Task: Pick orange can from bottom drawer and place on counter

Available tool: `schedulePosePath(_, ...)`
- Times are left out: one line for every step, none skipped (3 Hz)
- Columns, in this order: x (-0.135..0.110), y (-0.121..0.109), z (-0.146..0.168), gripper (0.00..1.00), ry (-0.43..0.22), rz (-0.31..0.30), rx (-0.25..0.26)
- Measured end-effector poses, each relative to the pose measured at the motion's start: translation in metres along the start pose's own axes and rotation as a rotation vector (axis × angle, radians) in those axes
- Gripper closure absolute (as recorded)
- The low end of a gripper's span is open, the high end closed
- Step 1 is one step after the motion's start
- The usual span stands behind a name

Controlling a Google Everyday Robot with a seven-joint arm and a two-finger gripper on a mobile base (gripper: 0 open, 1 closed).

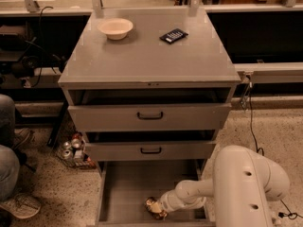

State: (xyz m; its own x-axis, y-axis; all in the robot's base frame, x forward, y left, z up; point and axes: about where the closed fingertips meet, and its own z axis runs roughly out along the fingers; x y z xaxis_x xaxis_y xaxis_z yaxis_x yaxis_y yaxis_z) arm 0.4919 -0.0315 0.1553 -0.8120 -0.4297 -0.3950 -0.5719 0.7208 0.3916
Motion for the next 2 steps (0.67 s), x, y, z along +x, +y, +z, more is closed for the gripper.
schedulePosePath(0.000,0.000,0.000,0.36,0.000,0.000,0.000)
schedulePosePath(0.003,0.006,0.013,0.13,0.027,-0.003,-0.038)
